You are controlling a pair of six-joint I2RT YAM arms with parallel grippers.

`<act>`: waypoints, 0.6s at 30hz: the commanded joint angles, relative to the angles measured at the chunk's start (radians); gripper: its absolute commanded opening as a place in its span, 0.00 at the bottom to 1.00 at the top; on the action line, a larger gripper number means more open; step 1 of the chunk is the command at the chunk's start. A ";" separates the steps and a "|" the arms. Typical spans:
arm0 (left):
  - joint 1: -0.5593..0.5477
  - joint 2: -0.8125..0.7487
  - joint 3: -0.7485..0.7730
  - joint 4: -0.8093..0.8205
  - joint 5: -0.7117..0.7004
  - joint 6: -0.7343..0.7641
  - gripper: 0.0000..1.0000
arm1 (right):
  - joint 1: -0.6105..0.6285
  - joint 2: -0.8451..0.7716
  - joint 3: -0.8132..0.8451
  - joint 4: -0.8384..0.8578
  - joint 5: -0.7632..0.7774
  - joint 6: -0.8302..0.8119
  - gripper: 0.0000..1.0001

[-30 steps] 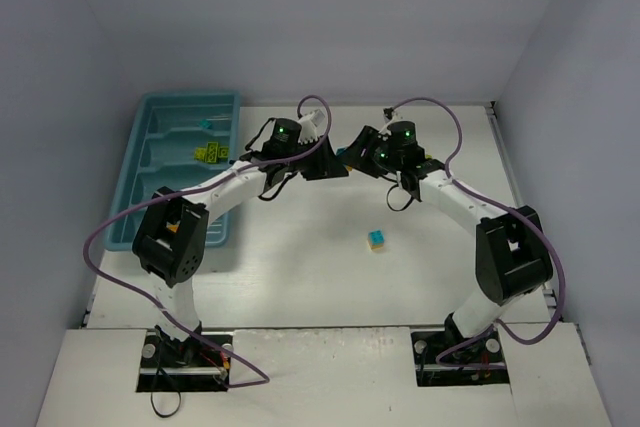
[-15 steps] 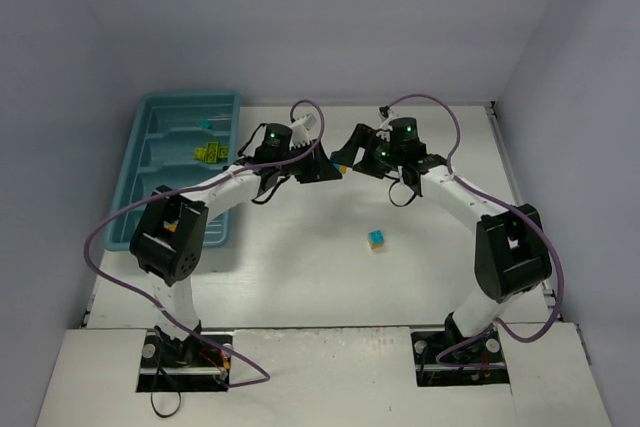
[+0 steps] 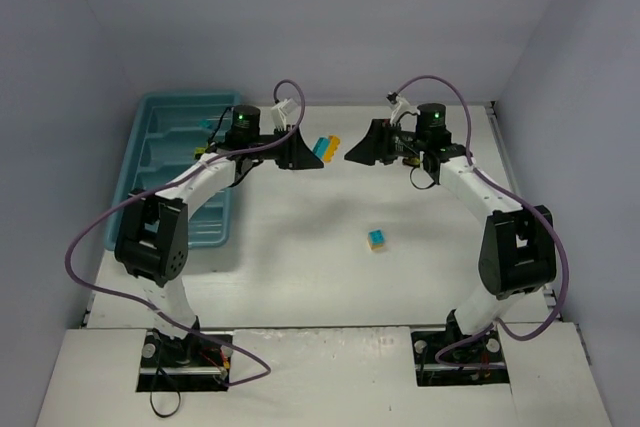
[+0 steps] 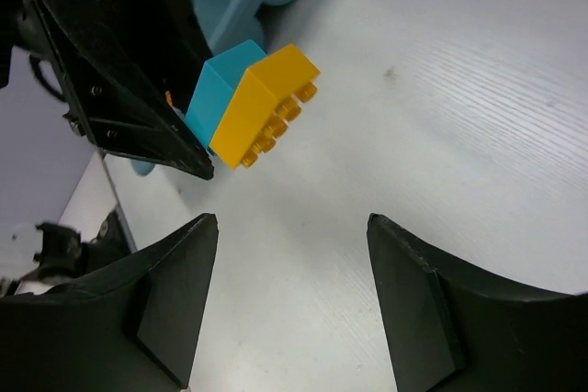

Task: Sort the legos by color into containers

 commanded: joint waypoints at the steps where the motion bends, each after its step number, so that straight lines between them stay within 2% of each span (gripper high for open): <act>1: -0.009 -0.109 0.070 -0.017 0.177 0.140 0.07 | 0.010 -0.036 0.033 0.119 -0.214 -0.053 0.63; 4: -0.007 -0.119 0.073 -0.065 0.231 0.177 0.06 | 0.029 -0.036 0.019 0.202 -0.277 -0.026 0.64; 13: -0.010 -0.141 0.079 -0.155 0.256 0.235 0.07 | 0.063 -0.046 0.010 0.233 -0.314 -0.036 0.65; 17: -0.014 -0.139 0.082 -0.155 0.256 0.235 0.07 | 0.081 -0.042 0.018 0.234 -0.320 -0.040 0.60; 18: -0.013 -0.139 0.082 -0.157 0.256 0.234 0.07 | 0.089 -0.040 0.019 0.233 -0.321 -0.040 0.56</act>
